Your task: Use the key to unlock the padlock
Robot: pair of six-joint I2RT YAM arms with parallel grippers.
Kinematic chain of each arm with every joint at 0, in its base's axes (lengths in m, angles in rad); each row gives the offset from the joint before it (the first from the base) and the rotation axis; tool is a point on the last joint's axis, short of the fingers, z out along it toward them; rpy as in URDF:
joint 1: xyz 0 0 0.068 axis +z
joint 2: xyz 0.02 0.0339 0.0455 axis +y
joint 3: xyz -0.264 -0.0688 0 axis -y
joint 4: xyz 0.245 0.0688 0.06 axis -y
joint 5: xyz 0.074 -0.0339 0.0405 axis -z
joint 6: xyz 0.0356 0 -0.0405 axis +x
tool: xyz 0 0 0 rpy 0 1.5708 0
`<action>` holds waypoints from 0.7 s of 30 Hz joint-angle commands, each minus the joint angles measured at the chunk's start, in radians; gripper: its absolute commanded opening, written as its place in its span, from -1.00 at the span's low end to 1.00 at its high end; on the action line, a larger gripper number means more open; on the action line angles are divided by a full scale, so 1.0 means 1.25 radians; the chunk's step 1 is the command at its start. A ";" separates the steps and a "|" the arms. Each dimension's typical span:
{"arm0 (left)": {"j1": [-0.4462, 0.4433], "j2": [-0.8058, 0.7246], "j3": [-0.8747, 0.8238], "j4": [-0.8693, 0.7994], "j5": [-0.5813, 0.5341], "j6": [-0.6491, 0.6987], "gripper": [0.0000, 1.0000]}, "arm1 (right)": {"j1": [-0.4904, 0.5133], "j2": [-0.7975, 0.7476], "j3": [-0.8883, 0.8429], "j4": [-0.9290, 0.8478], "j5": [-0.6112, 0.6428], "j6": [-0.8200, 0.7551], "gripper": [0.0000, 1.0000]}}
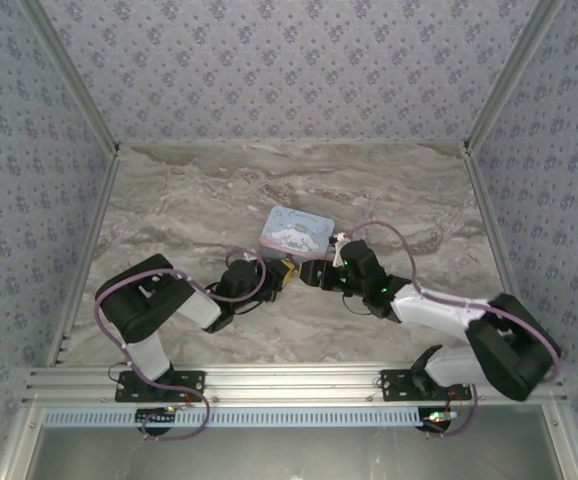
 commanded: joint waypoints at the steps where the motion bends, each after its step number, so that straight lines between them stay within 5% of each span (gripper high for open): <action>1: -0.001 -0.039 0.011 -0.014 -0.007 0.026 -0.88 | 0.013 -0.099 -0.011 -0.104 0.106 -0.243 0.16; 12: 0.000 -0.050 0.028 -0.031 0.008 0.026 -0.88 | 0.136 -0.294 -0.083 -0.047 0.207 -0.832 0.32; 21: 0.000 -0.050 0.033 -0.027 0.017 0.019 -0.87 | 0.241 -0.149 -0.091 0.029 0.437 -1.113 0.31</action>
